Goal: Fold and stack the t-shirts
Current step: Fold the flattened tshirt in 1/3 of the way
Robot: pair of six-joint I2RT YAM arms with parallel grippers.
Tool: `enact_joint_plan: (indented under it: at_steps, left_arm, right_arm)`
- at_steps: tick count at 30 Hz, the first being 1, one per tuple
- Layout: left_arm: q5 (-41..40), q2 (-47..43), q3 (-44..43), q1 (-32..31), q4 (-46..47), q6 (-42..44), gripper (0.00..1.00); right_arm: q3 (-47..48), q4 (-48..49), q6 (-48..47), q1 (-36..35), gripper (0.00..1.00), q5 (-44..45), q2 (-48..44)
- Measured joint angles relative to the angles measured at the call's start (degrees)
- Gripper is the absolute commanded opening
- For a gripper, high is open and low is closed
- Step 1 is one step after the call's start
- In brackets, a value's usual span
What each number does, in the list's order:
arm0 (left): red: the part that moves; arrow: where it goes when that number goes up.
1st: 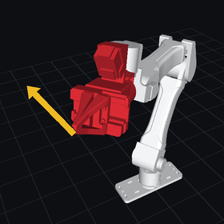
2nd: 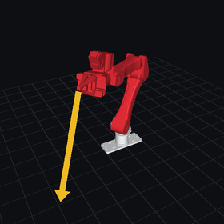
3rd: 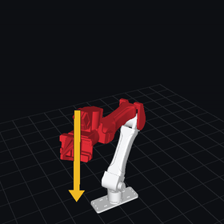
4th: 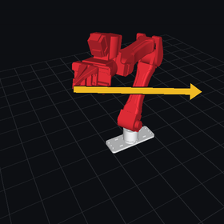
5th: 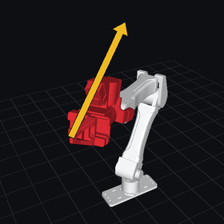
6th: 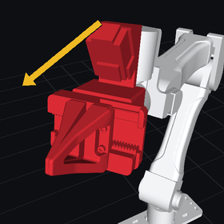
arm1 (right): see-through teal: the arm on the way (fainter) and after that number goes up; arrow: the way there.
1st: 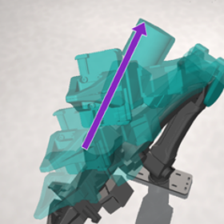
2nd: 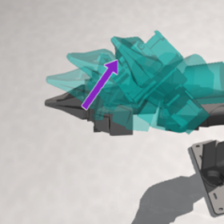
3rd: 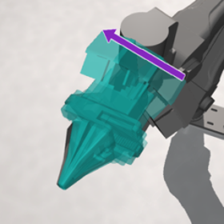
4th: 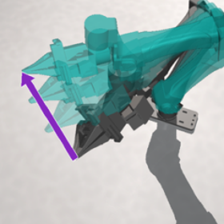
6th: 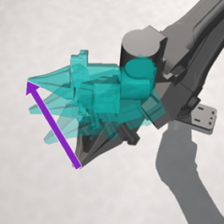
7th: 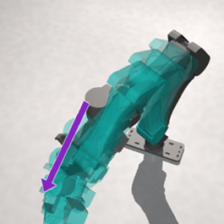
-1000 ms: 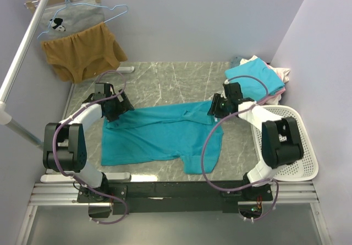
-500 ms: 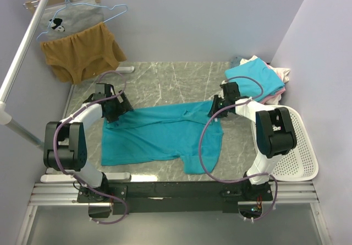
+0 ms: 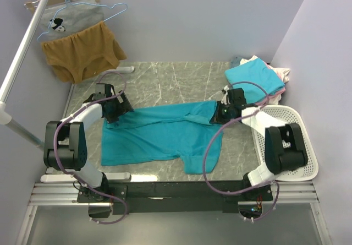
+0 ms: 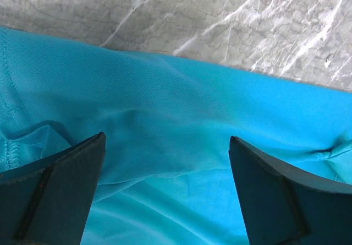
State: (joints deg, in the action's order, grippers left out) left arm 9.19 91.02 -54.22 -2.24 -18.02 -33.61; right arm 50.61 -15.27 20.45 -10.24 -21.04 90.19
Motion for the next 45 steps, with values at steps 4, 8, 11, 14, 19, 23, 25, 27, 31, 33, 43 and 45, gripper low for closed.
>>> enact_joint_plan:
  at_steps: [4,8,11,14,19,23,25,27,31,33,43,45]
  left_arm:
    - [0.02,0.02,0.00,0.00,0.02,0.00,0.99]
    - [0.04,0.66,0.00,0.00,0.15,0.00,1.00]
    - [0.04,1.09,0.00,0.00,0.13,0.00,0.99]
    - [0.04,1.22,0.00,0.00,0.11,0.04,0.99]
    - [0.04,1.42,0.00,0.00,0.07,0.11,0.99]
    - [0.04,1.49,0.00,0.00,-0.09,0.15,0.99]
    - [0.02,1.49,0.00,0.00,-0.22,0.17,0.99]
    - [0.00,1.49,0.00,0.00,-0.33,0.20,0.99]
    - [-0.04,1.49,0.00,0.00,-0.55,0.39,0.99]
    - [-0.11,1.49,0.00,0.00,-0.72,0.48,0.99]
    - [-0.44,1.51,0.00,0.00,-0.79,0.63,0.99]
    - [-0.46,1.51,0.00,0.00,-0.81,0.63,0.99]
  right_arm:
    - [-3.61,-3.69,0.09,-1.62,0.01,0.46,-5.42]
    - [-7.19,-6.38,1.25,-4.44,0.43,1.68,-6.29]
    - [-7.93,-9.46,2.38,-5.62,0.55,3.21,-6.29]
    - [-7.80,-10.14,3.19,-6.03,0.56,6.05,-6.51]
    - [-5.75,-9.55,3.28,-6.03,0.57,7.69,-9.25]
    - [0.35,-5.73,2.56,-6.03,0.56,4.17,-6.43]
    - [4.17,-3.21,2.08,-6.03,0.56,1.62,-2.43]
    - [7.80,-1.55,1.60,-6.03,0.55,-0.68,2.32]
    - [13.03,-0.42,1.29,-6.14,0.55,-4.07,10.19]
    - [14.14,-0.63,1.11,-6.47,0.55,-4.28,11.82]
    - [16.26,-1.55,-0.52,-10.40,0.55,-6.25,14.84]
    - [16.55,-2.84,-0.85,-11.19,0.55,-5.99,15.89]
